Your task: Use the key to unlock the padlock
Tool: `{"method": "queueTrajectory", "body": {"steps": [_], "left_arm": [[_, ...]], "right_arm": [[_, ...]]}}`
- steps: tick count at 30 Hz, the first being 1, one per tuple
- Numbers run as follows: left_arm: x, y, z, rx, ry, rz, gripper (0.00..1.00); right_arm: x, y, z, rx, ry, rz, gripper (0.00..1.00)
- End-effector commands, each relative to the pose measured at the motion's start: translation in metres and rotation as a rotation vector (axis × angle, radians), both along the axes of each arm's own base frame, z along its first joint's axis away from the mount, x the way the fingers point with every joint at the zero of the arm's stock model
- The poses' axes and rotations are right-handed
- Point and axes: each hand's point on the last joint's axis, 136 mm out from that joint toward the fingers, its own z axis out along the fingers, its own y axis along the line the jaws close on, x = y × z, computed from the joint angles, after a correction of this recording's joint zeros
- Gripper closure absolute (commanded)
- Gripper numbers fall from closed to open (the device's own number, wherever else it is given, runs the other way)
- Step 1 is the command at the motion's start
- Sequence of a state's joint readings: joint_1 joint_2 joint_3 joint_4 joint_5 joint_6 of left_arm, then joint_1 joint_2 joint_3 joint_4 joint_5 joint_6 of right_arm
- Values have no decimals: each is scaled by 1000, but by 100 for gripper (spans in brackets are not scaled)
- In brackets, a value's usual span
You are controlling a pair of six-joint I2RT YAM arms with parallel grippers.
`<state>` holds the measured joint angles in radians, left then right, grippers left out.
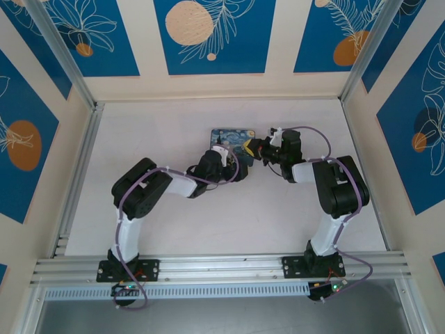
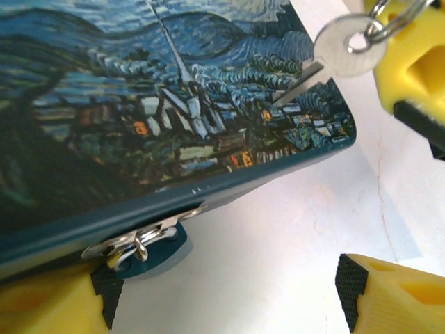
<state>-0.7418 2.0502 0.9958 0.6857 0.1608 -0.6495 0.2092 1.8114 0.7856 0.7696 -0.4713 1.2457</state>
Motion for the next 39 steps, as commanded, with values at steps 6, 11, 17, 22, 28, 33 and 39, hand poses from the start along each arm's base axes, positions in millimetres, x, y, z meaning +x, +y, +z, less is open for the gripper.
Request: {"method": "queueTrajectory", "body": {"steps": [6,11,17,22,28,33,39], "left_arm": [[3,5,-11,-104,52,75,30],[1,6,9,-193,25,91,33],[3,5,16,-198,10,103,33],[6,6,4,-168,46,139,35],[9,15,-15,4,39,188,41],[11,15,-20,16,28,187,51],[13,5,-7,-47,4,174,60]], "right_arm": [[5,1,-4,-15,-4,0,100],[6,-2,-2,-13,-5,-6,100],[8,-2,-3,-17,-6,-7,100],[8,-3,-6,-16,2,-11,100],[8,-3,-7,-11,6,-11,100],[9,-4,-9,-9,10,-13,100],[9,-4,-12,-10,16,-14,100]]}}
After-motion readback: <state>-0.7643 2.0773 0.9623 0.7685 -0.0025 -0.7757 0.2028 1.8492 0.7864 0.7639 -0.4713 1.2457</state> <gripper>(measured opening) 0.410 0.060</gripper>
